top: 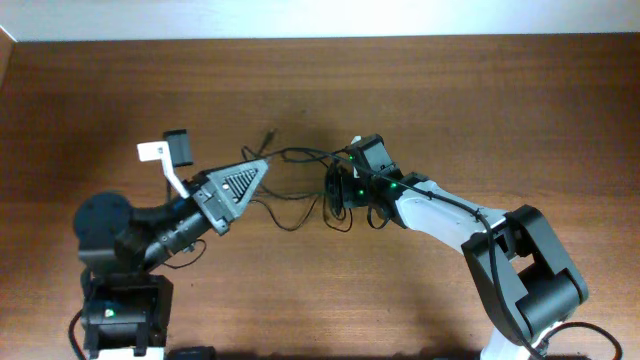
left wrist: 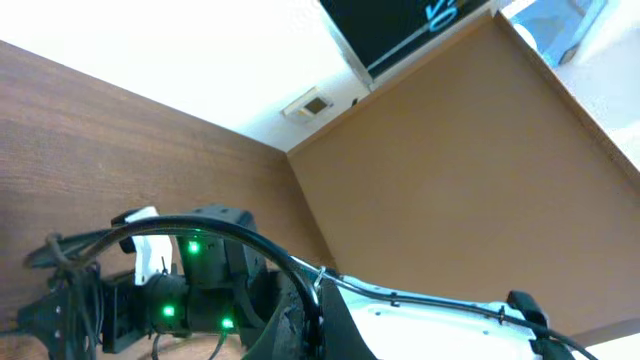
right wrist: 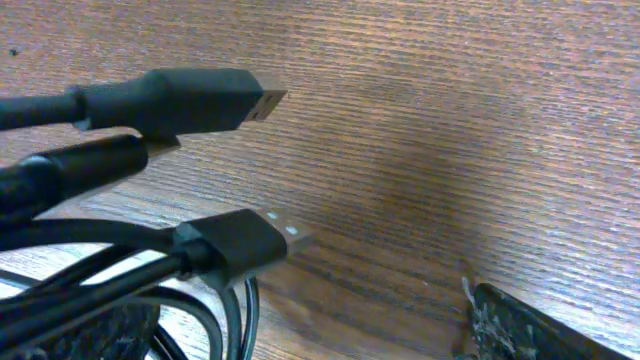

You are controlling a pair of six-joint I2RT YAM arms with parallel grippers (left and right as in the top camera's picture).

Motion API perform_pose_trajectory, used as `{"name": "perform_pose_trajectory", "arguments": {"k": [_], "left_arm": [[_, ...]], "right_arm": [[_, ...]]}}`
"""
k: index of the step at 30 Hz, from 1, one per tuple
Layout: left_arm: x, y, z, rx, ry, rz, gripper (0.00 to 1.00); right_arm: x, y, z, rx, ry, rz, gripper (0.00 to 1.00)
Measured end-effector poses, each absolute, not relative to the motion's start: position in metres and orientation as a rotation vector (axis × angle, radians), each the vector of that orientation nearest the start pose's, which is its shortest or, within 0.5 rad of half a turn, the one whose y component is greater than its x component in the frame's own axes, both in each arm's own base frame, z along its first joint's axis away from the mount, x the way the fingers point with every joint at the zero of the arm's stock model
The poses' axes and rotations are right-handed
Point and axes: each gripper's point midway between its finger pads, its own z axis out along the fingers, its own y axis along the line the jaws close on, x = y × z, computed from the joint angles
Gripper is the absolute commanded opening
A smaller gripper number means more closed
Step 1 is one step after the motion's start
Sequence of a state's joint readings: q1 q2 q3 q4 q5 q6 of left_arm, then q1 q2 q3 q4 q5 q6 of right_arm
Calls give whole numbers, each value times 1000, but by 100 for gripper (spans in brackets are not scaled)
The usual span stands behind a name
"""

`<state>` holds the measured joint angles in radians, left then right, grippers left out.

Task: Untangle cables
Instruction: 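Move the left gripper back toward the bundle held by the right, then grasp the black cable bundle with the left gripper beside the right gripper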

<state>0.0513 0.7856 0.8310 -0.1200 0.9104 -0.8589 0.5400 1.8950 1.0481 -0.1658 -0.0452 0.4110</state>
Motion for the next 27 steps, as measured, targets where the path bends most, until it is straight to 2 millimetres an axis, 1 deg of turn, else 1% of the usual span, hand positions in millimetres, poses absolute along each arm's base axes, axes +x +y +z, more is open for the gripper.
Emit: {"name": "perform_pose_trajectory", "arguments": {"k": [2,4,5,7,8,11,13,14,15,16,17,18,19,21,23,24,26,27], "left_arm": [[260,-121,356,-63,1810,-1342,0],[259,-122,349,-81,1842,-1358,0],[258,-122,343,-93,1868,-1360,0],[260,-120,318,-143,1966,-1330,0],[263,-113,290,-230,2065,-1265,0],[275,-85,218,-455,2302,-1021,0],[287,-73,181,-518,2416,-911,0],[291,-70,161,-551,2479,-875,2],[294,-68,145,-566,2527,-851,26],[297,-67,132,-560,2569,-837,58],[300,-70,119,-538,2610,-838,82],[302,-76,103,-481,2658,-854,88],[303,-80,99,-450,2672,-864,91],[304,-88,92,-370,2693,-874,92],[305,-94,96,-292,2698,-877,93],[310,-98,103,-248,2681,-876,94],[315,-106,113,-180,2658,-878,94],[313,-116,115,-122,2661,-882,94]], "right_arm": [[374,235,12,-190,2632,409,99],[375,236,12,-189,2626,416,98],[376,235,13,-188,2625,416,99],[375,236,13,-191,2628,428,98],[375,238,13,-198,2629,448,98],[371,244,16,-244,2635,555,98],[368,248,19,-281,2638,659,98],[367,249,20,-286,2640,692,98],[365,250,22,-305,2641,736,99],[362,251,22,-315,2649,770,98],[360,250,22,-318,2658,795,98],[357,250,22,-321,2669,820,98],[352,250,23,-309,2694,840,98],[343,247,23,-279,2763,838,98],[334,234,22,-225,2869,721,99],[337,231,25,-218,2877,660,98],[344,233,29,-198,2862,561,98],[344,229,29,-145,2870,448,98]]}}
